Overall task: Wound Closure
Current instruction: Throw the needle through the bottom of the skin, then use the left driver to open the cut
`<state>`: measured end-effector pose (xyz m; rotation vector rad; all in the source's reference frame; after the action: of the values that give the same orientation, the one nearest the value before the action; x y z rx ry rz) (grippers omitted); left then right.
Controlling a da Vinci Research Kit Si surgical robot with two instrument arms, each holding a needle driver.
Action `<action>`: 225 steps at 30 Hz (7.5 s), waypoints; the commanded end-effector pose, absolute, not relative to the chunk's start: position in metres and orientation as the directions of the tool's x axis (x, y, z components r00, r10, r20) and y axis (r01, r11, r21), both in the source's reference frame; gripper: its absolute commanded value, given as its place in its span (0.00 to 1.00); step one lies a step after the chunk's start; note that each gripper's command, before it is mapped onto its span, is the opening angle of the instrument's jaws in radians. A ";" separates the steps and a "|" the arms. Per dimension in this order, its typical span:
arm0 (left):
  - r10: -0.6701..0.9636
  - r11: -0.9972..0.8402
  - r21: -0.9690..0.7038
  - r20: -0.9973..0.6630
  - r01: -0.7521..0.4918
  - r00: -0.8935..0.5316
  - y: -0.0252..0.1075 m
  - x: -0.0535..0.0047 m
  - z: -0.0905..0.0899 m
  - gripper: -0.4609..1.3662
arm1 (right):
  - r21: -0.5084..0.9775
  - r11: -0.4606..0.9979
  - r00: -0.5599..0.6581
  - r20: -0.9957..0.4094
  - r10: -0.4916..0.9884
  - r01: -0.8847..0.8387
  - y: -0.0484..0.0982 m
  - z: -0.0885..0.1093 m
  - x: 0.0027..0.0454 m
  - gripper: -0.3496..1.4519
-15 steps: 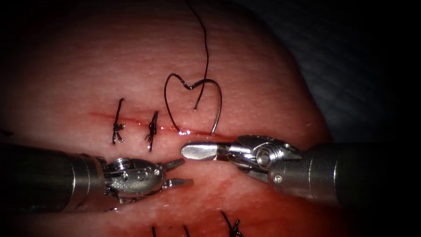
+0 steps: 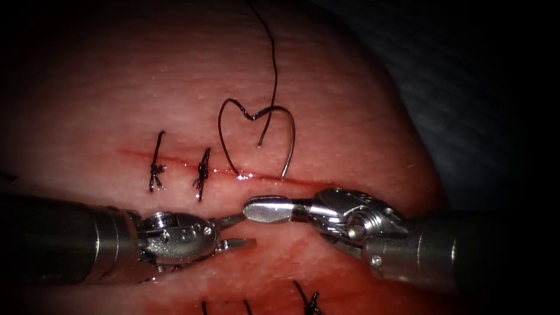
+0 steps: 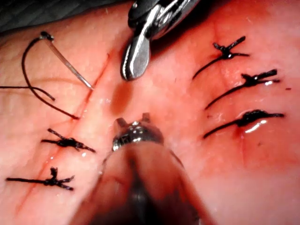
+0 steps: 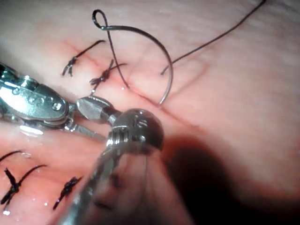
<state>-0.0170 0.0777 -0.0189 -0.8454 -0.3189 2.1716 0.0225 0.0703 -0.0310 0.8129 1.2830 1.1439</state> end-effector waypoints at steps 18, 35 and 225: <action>0.737 -0.675 -0.469 -0.470 -0.570 -0.486 0.077 -0.0169 -0.019 0.35 | 0.740 0.591 0.118 -0.588 0.800 -0.321 0.073 -0.032 0.0205 0.74; 0.735 -0.677 -0.469 -0.472 -0.567 -0.487 0.077 -0.0166 -0.019 0.34 | 0.357 0.808 0.399 -0.731 0.554 -0.469 0.077 -0.032 0.0187 0.58; 0.613 -0.789 -0.418 -0.568 -0.450 -0.548 0.070 -0.0153 -0.017 0.15 | 0.198 0.709 0.218 -0.866 0.450 -0.677 0.080 -0.027 0.0275 0.00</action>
<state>-0.0153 0.0703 -0.0174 -0.9655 -0.2950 2.3116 0.0276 0.0803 -0.0267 -0.2359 1.1014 0.7877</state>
